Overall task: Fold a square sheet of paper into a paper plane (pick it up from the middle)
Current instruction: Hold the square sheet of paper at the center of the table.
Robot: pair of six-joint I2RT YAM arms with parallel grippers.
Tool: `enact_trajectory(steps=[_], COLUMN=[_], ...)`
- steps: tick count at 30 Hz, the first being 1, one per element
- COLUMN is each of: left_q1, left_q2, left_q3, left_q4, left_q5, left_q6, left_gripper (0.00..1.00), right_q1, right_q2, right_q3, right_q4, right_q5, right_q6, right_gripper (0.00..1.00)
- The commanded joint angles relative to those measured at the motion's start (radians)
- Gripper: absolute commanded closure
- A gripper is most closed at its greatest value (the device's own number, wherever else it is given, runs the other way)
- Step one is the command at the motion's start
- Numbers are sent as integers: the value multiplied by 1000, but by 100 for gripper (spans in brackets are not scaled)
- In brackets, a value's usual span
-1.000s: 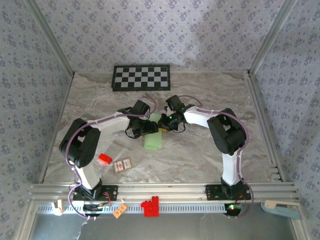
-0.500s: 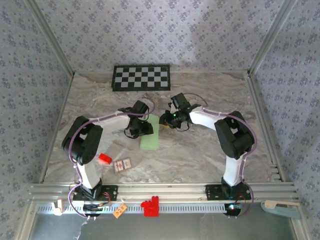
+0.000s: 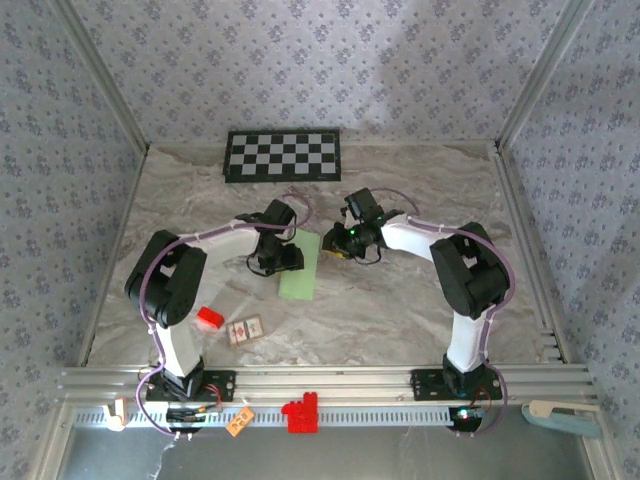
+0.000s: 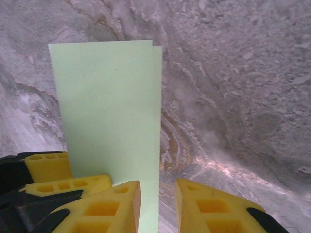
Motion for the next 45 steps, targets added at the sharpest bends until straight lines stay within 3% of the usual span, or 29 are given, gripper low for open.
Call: enact_trajectory(steps=[1, 45], left_q1=[3, -14], left_q2=[49, 170], left_q3=[8, 30], left_q4=[-41, -78], left_q5=[14, 3], left_q6=[36, 93], left_gripper=[52, 50], right_q1=[-5, 22], right_q2=[-39, 0], right_q3=[-20, -15], right_q4=[-28, 7], right_q5=[21, -26], right_q6=[-7, -8], right_gripper=[73, 74])
